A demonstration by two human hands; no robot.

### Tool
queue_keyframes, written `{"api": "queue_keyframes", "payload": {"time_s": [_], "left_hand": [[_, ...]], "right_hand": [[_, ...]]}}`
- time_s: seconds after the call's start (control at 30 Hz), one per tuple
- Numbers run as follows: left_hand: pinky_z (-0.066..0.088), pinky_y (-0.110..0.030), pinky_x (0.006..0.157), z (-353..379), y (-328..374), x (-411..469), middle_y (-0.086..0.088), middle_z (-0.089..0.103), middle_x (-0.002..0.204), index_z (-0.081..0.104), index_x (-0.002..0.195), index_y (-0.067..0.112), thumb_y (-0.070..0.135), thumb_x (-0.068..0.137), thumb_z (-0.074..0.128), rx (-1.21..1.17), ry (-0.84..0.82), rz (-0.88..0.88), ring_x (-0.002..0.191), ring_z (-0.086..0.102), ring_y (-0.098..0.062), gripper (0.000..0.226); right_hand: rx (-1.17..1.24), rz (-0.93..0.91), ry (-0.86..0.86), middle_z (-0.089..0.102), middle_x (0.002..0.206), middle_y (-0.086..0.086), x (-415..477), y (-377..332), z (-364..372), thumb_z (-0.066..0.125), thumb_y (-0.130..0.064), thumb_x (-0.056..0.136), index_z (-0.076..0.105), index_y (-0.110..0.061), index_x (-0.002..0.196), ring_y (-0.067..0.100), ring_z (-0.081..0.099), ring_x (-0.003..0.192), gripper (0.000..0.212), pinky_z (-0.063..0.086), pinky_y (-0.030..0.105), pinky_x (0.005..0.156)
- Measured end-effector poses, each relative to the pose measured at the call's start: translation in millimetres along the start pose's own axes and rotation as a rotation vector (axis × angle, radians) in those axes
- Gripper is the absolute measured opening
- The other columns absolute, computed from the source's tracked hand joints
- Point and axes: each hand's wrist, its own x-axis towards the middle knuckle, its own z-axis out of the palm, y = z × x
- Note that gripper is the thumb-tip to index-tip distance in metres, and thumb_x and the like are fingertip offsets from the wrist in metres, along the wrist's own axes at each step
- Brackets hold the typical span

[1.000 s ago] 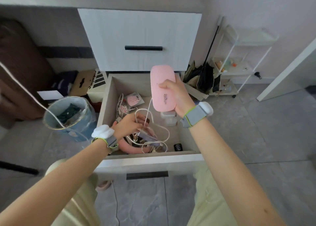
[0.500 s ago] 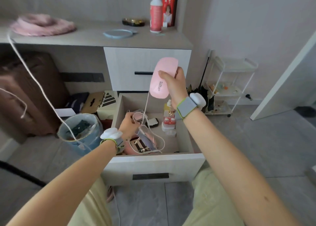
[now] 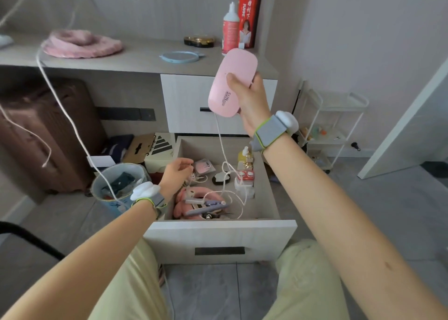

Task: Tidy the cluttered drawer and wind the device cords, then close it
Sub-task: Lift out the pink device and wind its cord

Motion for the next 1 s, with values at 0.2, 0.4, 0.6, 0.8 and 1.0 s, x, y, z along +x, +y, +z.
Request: {"api": "queue_keyframes", "payload": {"time_s": [0.2,0.4,0.6,0.8,1.0], "left_hand": [[0.038,-0.032,0.104,5.6,7.4,-10.7,-0.006,0.048,0.134,0.046,0.132,0.016,0.009,0.072,0.070,0.123,-0.272,0.143,0.123,0.044,-0.017,0.066],[0.040,-0.036,0.102,24.3,41.7,-18.9,-0.002,0.052,0.132,0.042,0.135,0.024,0.035,0.090,0.058,0.031,-0.388,0.133,0.120,0.050,-0.017,0.049],[0.042,-0.029,0.069,21.8,94.2,-9.4,0.006,0.063,0.068,0.054,0.078,0.016,0.021,0.102,0.033,-0.109,-0.132,0.190,0.067,0.060,-0.007,0.032],[0.030,-0.019,0.047,-7.1,165.9,0.7,0.011,0.034,0.043,0.051,0.075,0.015,0.020,0.103,0.029,-0.546,0.060,0.219,0.038,0.031,-0.005,0.035],[0.026,-0.017,0.048,-30.4,210.5,0.3,0.008,0.034,0.052,0.052,0.085,0.016,0.027,0.104,0.025,-0.943,-0.159,0.273,0.047,0.027,-0.006,0.035]], "right_hand": [[0.029,-0.005,-0.055,0.057,0.113,0.003,3.2,-5.7,10.1,0.065,-0.029,0.069,0.042,-0.018,0.114,0.025,0.058,0.106,0.051,0.049,0.055,0.093],[0.293,-0.009,-0.103,0.053,0.121,0.005,12.0,-23.0,23.9,0.055,-0.009,0.093,0.038,-0.013,0.130,0.022,0.053,0.108,0.041,0.051,0.045,0.091],[0.386,-0.082,-0.058,0.051,0.128,0.005,27.0,-51.2,28.7,0.054,-0.014,0.094,0.030,-0.015,0.140,0.022,0.053,0.112,0.051,0.053,0.043,0.085],[0.247,-0.081,-0.045,0.057,0.130,0.005,29.6,-63.8,4.5,0.057,-0.029,0.092,0.042,-0.019,0.132,0.022,0.058,0.114,0.044,0.056,0.037,0.082],[0.113,0.147,-0.224,0.063,0.096,-0.002,6.8,-46.2,-6.5,0.048,-0.030,0.097,0.048,-0.020,0.127,0.010,0.061,0.082,0.032,0.053,0.022,0.059]]}}
